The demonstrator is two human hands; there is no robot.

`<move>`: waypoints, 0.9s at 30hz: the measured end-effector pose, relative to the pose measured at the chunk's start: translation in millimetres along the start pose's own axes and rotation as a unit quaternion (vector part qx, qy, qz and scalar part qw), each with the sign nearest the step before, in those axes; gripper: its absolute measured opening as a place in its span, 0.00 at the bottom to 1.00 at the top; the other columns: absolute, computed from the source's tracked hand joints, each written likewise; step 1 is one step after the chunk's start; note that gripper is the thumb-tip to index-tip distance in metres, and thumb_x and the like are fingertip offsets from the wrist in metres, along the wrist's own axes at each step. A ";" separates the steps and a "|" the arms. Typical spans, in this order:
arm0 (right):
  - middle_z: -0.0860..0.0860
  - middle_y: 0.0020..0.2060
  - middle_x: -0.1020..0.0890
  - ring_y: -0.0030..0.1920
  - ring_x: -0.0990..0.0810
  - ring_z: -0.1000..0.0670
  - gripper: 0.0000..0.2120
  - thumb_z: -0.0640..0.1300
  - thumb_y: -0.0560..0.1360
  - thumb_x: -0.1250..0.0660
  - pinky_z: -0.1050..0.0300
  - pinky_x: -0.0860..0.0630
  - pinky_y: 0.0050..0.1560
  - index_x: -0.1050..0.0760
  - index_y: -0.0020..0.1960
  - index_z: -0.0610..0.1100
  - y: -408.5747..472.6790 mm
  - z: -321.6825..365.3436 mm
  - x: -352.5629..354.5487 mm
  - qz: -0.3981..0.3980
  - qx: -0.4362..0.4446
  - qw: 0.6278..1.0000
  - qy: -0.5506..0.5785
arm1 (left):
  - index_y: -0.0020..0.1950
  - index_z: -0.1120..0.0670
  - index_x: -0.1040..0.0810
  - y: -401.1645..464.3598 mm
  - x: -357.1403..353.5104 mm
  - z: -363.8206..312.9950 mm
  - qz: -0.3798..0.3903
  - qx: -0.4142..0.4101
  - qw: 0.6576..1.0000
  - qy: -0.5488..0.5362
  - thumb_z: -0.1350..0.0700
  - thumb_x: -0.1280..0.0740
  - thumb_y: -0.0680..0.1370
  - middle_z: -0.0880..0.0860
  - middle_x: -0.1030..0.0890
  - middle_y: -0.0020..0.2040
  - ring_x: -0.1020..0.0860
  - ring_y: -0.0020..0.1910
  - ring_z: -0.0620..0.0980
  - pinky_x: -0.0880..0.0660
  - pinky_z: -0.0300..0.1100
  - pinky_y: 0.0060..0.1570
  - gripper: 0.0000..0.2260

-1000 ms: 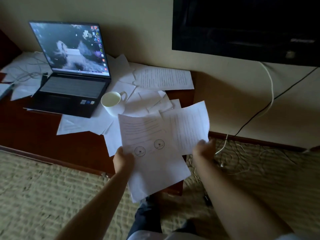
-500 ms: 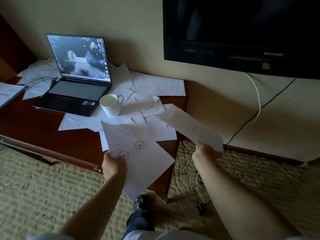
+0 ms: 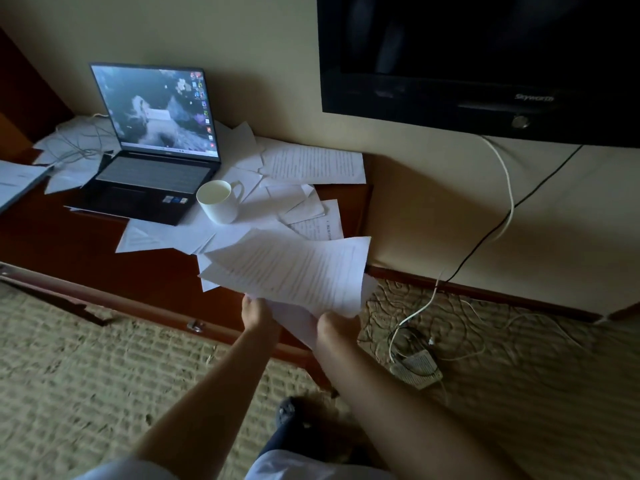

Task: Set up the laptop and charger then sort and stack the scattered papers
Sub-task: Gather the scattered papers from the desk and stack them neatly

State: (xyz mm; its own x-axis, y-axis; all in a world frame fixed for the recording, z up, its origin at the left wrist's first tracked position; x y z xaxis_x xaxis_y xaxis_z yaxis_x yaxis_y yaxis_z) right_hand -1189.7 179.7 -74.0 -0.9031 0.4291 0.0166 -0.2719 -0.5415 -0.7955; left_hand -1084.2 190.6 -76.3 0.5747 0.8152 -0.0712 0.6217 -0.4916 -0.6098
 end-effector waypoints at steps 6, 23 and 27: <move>0.43 0.59 0.23 0.56 0.23 0.41 0.17 0.46 0.79 0.38 0.53 0.20 0.47 0.31 0.66 0.43 -3.1 -9.8 -6.1 0.063 -0.027 0.997 -0.023 | 0.54 0.60 0.27 6.1 5.5 -3.1 0.019 -0.017 0.999 0.026 0.53 0.39 0.79 0.55 0.23 0.45 0.22 0.52 0.57 0.24 0.52 0.54 0.11; 0.41 0.62 0.25 0.60 0.24 0.40 0.21 0.43 0.75 0.39 0.49 0.24 0.57 0.31 0.68 0.41 44.5 13.4 -9.7 -0.039 0.116 0.946 -0.301 | 0.58 0.57 0.29 28.4 32.2 -27.5 -0.065 -0.152 0.947 0.276 0.69 0.47 0.72 0.54 0.24 0.49 0.25 0.49 0.56 0.27 0.47 0.49 0.18; 0.42 0.64 0.26 0.62 0.25 0.40 0.21 0.43 0.76 0.39 0.50 0.24 0.57 0.30 0.67 0.41 58.4 27.5 -30.9 -0.020 0.162 0.924 -0.344 | 0.62 0.57 0.33 43.0 42.6 -41.6 -0.079 -0.131 0.921 0.358 0.67 0.43 0.72 0.57 0.25 0.51 0.24 0.53 0.60 0.26 0.54 0.54 0.18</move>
State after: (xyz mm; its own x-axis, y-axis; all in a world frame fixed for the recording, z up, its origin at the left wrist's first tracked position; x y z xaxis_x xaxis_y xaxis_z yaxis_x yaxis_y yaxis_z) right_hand -1186.8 114.9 -104.3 -0.8570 -0.0481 0.5130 -0.2942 -0.7717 -0.5639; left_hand -1010.8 191.5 -72.7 0.6109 0.5192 0.5977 0.7813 -0.5171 -0.3495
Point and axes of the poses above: each hand's wrist, its own y-axis towards the middle knuckle, its own x-axis out of the back of the hand, z = x × y, the point moved 1 cm from there along y, towards the middle knuckle
